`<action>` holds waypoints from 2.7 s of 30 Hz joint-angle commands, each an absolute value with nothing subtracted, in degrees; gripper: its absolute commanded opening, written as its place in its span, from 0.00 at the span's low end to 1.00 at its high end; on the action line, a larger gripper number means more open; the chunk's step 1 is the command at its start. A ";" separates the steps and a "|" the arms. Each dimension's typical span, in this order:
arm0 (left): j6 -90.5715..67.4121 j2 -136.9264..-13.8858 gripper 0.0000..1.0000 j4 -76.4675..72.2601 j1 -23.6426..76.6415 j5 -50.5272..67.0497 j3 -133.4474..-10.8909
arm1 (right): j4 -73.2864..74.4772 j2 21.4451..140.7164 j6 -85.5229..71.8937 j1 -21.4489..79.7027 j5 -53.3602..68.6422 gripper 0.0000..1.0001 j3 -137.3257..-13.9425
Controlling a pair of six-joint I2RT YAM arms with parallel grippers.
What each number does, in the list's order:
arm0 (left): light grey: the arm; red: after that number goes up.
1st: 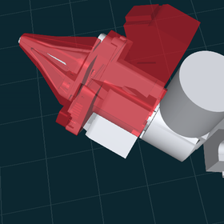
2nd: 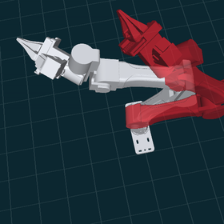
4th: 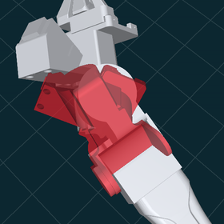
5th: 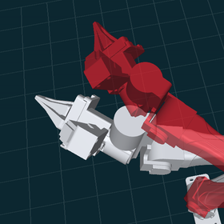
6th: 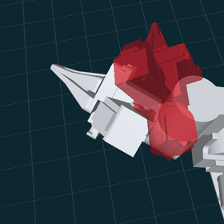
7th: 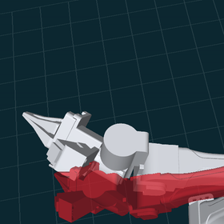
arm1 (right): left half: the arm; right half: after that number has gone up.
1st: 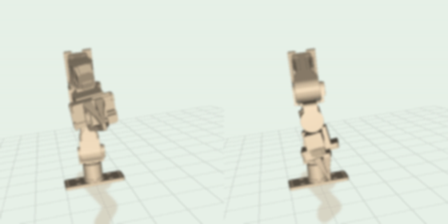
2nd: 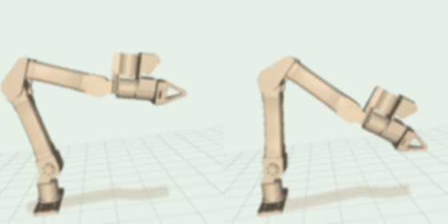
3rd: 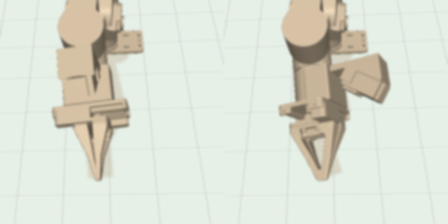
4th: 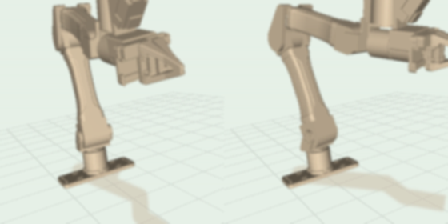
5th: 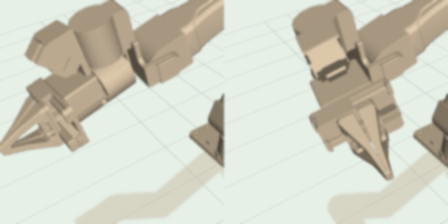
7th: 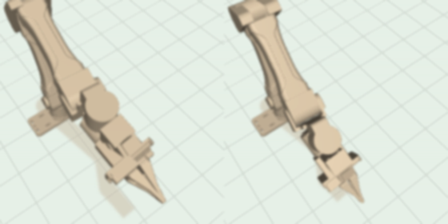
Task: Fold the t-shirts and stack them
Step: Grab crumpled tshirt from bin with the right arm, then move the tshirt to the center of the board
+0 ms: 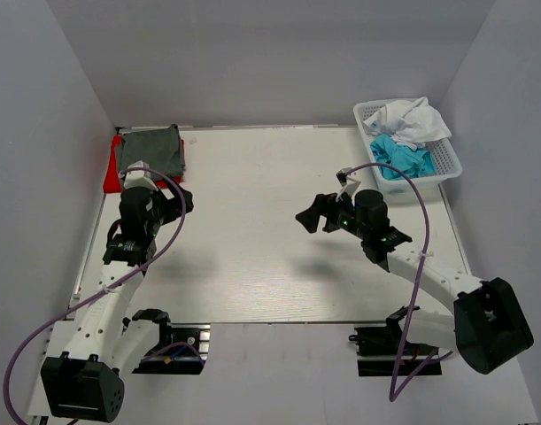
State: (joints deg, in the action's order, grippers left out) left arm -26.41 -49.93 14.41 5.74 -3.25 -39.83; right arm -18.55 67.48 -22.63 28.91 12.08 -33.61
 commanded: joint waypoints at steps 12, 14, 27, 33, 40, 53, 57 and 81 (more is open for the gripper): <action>-26.98 -49.13 1.00 14.77 5.89 -4.04 -40.08 | -22.68 67.76 -24.34 28.74 11.17 0.90 -32.87; -26.98 -49.75 1.00 14.77 5.89 -4.04 -40.08 | -21.98 69.51 -25.04 28.65 7.22 0.90 -34.70; -25.22 -54.22 1.00 14.33 5.89 -4.66 -40.61 | 8.07 99.45 -25.05 11.61 -15.91 0.90 -82.20; -23.55 -55.81 1.00 14.33 5.89 -5.79 -41.13 | 18.81 110.91 -20.57 1.59 -23.81 0.90 -100.97; -23.03 -58.53 1.00 13.18 5.36 -7.03 -41.66 | 13.10 125.30 -10.47 -5.36 -19.35 0.90 -115.88; -23.03 -66.62 1.00 14.24 5.36 -9.32 -45.00 | -1.39 141.76 -9.32 -8.17 -8.53 0.79 -125.77; -23.03 -67.15 1.00 14.24 5.36 -9.32 -45.00 | -2.81 142.12 -11.33 -9.05 -9.23 0.20 -126.12; -28.83 -57.74 1.00 13.88 5.36 -2.37 -48.25 | 19.25 100.73 -1.66 9.74 18.71 0.00 -121.56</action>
State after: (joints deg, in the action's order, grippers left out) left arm -27.14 -59.35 13.28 5.69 -3.90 -44.66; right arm 14.35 103.37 -3.44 4.82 9.30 -122.93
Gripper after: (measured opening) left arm 0.995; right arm 0.071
